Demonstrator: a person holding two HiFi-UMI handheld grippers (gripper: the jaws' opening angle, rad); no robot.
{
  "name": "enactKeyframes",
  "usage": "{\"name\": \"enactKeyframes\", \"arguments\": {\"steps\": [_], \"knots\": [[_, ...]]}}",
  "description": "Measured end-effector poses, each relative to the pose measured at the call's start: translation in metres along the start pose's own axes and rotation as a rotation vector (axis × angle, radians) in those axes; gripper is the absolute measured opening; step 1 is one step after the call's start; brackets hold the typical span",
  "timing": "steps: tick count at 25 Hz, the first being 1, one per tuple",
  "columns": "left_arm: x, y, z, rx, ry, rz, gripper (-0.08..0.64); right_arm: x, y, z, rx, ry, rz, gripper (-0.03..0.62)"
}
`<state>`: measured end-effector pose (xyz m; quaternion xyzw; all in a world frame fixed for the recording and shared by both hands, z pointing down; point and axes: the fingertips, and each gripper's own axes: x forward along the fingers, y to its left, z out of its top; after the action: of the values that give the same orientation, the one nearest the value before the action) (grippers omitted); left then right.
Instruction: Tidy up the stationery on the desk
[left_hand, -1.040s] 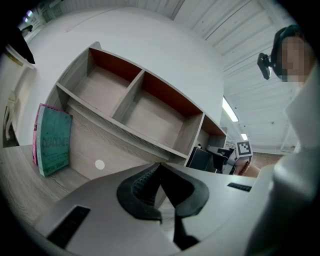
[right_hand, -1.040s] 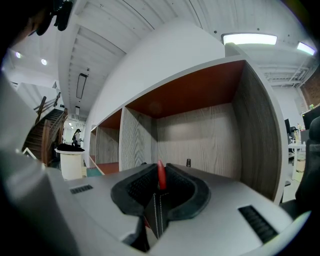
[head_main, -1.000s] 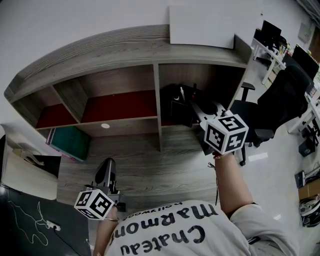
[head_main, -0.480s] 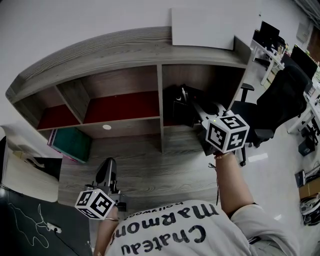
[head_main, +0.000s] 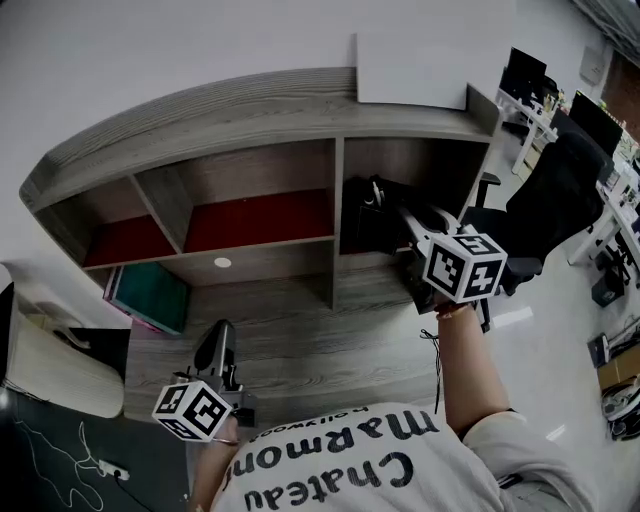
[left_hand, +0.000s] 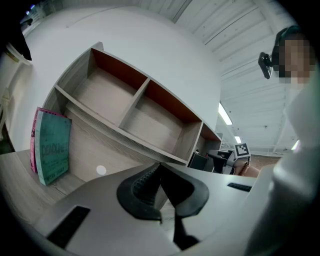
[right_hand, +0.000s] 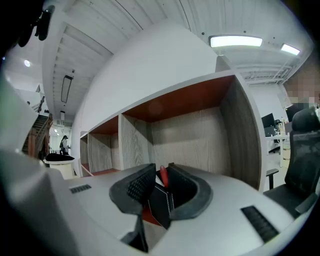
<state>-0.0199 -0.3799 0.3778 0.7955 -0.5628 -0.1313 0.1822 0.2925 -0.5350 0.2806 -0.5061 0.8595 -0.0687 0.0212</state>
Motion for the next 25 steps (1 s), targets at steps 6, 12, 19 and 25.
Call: {"name": "enactKeyframes", "arguments": {"steps": [6, 12, 19, 25], "knots": [[-0.012, 0.014, 0.013, -0.013, -0.002, -0.032, 0.014, -0.010, 0.009, 0.011, -0.017, -0.013, -0.061, 0.091], [-0.030, 0.030, 0.026, -0.024, 0.000, -0.060, 0.014, -0.023, 0.035, 0.022, -0.026, -0.045, -0.098, 0.091], [-0.057, 0.055, 0.039, -0.025, 0.020, -0.091, 0.014, -0.033, 0.087, 0.009, -0.062, -0.020, -0.115, 0.091], [-0.077, 0.072, 0.042, -0.024, 0.056, -0.138, 0.014, -0.047, 0.124, -0.024, -0.063, 0.035, -0.150, 0.089]]}}
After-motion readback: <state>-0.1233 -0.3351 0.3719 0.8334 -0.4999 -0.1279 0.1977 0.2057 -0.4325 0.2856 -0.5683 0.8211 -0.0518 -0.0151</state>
